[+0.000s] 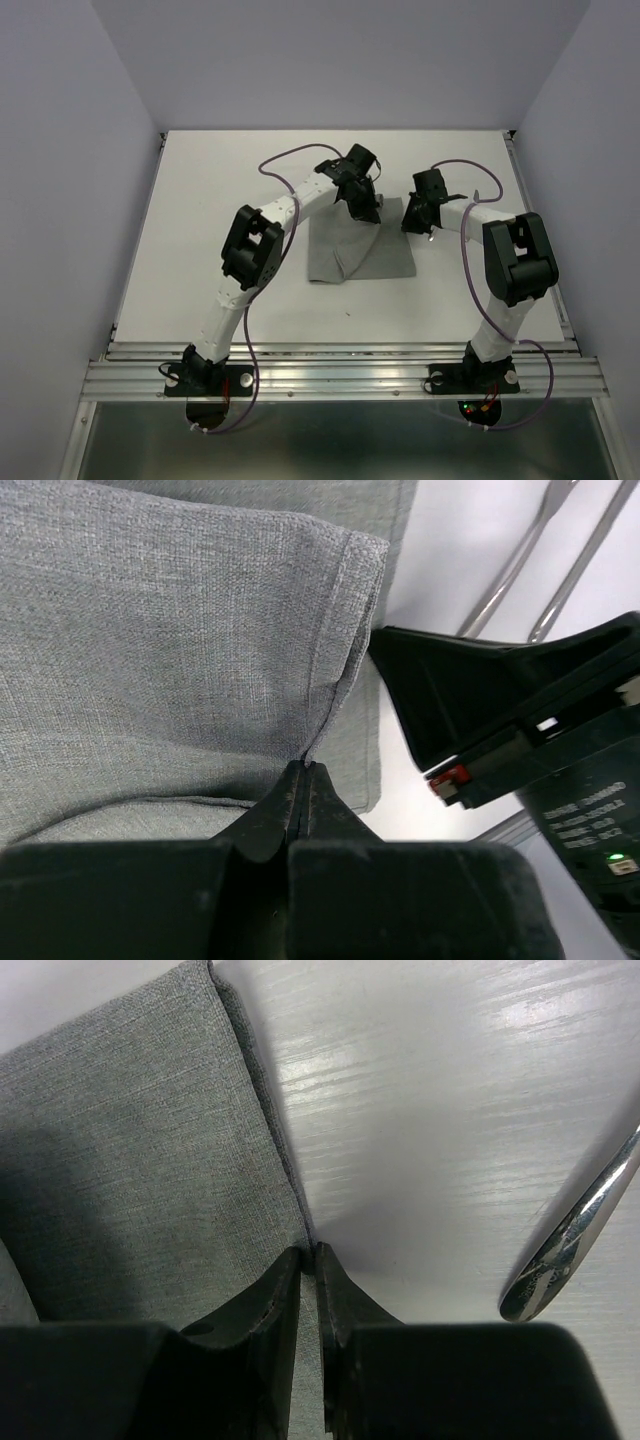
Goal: Fold the napkin into a case and place the utensils inside
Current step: Fold the square-folded napkin at the center of the board.
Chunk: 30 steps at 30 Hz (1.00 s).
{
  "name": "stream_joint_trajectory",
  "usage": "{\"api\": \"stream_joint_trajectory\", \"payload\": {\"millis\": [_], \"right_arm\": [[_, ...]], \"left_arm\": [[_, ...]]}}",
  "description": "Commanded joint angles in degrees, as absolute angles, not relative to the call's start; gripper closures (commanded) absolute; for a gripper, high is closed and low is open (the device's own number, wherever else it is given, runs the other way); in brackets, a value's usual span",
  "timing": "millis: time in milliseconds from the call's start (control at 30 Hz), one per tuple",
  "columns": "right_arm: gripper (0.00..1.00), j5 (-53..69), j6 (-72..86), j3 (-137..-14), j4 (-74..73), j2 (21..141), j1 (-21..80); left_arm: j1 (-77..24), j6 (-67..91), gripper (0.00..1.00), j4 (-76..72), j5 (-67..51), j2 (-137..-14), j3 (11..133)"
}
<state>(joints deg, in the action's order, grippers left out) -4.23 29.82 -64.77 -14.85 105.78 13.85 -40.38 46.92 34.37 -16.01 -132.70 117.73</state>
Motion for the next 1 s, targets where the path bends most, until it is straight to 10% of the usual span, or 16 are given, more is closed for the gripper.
{"api": "stream_joint_trajectory", "payload": {"millis": [0,967], "right_arm": [[0.83,-3.78,29.97,-62.76,-15.38,107.67,13.8],[0.83,-2.29,30.41,-61.35,-14.77,108.19,13.8]], "left_arm": [[-40.52,49.3,1.0,33.05,-17.75,-132.97,123.82],[-38.41,57.39,1.0,25.4,-20.83,-140.18,128.94]]}}
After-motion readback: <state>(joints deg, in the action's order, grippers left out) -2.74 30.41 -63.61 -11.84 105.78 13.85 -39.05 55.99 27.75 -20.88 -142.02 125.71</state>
